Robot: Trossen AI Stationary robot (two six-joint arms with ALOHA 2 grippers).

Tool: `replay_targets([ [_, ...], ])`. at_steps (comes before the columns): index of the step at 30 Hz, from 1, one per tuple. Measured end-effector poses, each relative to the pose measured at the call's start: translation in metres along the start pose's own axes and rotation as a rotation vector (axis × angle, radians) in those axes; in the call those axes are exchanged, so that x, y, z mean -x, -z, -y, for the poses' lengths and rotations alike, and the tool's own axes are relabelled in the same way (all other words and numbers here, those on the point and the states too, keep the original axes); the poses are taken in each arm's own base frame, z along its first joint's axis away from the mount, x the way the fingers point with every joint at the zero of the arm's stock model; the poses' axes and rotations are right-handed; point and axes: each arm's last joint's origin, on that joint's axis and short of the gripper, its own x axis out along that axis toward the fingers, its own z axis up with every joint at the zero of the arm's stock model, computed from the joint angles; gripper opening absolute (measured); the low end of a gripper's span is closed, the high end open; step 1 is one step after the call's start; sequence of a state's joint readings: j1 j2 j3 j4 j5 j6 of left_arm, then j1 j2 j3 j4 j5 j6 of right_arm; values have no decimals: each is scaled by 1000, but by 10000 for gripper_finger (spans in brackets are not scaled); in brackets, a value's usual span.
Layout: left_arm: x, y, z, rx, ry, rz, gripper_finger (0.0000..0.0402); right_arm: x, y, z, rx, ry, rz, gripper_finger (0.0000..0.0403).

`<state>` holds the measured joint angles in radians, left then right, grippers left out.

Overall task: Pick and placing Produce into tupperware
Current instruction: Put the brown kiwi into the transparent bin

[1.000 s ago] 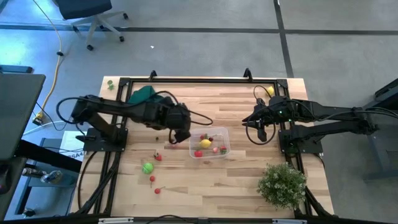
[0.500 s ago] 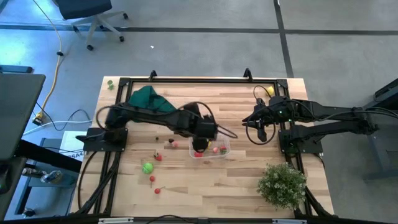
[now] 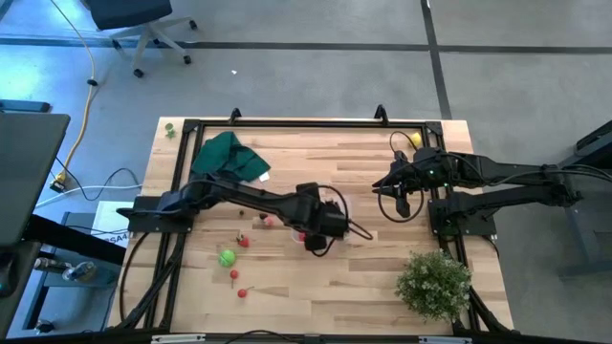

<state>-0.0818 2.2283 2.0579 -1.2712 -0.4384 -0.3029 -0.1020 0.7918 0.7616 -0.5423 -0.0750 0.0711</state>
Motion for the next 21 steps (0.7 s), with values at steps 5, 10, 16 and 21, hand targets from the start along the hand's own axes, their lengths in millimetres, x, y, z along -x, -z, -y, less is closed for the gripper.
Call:
replay_targets([
  [5, -21, -2, 12, -4, 28, -39, 236, 0, 0, 0, 0, 0, 0, 62],
  [10, -34, -4, 19, -3, 53, -47, 237, 0, 0, 0, 0, 0, 0, 62],
  [16, -43, -4, 25, -7, 77, -68, 238, 0, 0, 0, 0, 0, 0, 62],
  [21, -46, -4, 26, -1, 80, -73, 239, 0, 0, 0, 0, 0, 0, 62],
])
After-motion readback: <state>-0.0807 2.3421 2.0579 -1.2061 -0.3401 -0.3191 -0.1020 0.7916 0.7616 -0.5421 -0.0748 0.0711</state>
